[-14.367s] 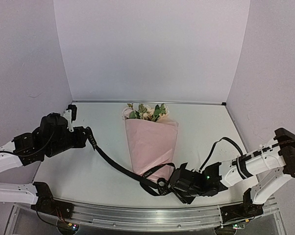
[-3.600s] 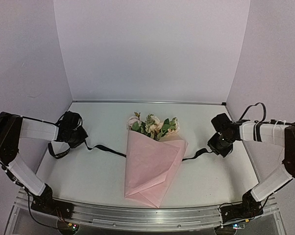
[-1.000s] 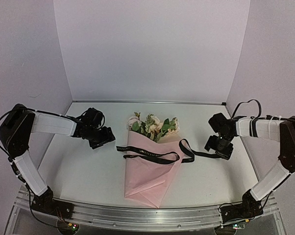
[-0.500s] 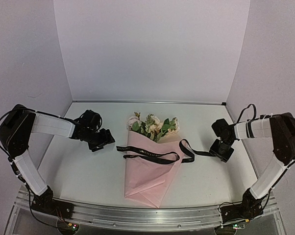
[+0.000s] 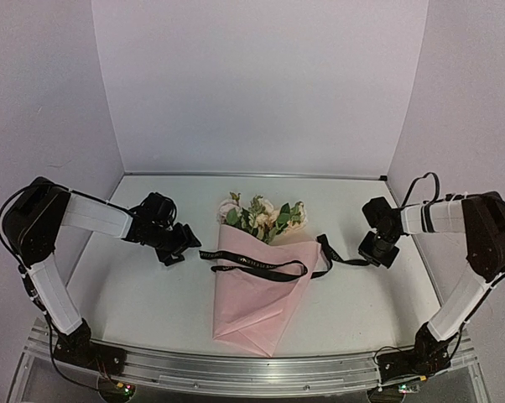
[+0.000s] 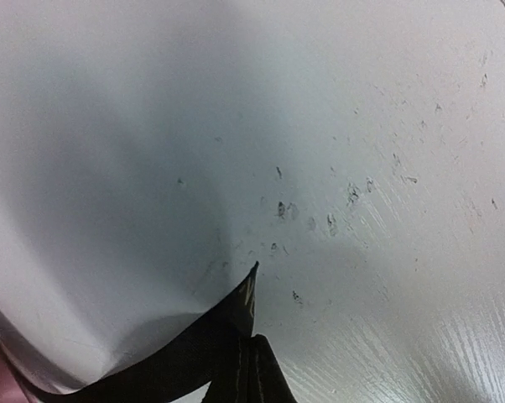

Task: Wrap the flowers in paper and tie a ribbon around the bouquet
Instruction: Pick up the ribbon from the folded bouquet.

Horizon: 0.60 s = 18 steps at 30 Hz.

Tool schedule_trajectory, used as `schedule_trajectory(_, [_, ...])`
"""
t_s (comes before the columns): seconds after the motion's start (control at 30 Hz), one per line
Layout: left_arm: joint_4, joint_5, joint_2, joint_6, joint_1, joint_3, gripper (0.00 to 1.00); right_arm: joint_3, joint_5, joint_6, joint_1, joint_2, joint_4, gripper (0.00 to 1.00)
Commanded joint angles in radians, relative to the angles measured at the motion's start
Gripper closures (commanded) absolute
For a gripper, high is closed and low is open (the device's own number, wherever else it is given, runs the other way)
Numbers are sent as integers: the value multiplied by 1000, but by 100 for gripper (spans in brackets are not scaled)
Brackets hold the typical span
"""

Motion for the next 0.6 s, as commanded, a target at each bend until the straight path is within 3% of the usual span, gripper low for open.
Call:
schedule_trajectory(0.0, [-19,-50,58,-29,-36,84,27,50,23,-28,-3,-66,-49,100])
schedule_trajectory(0.3, [-41,-24,108,-13,-110,166,25,86,25,-61,-2,-159,-98,100])
schedule_trajectory(0.57, [-55,95,108,-231,-109,164,26,101,14,-67,-1,-214,-115,100])
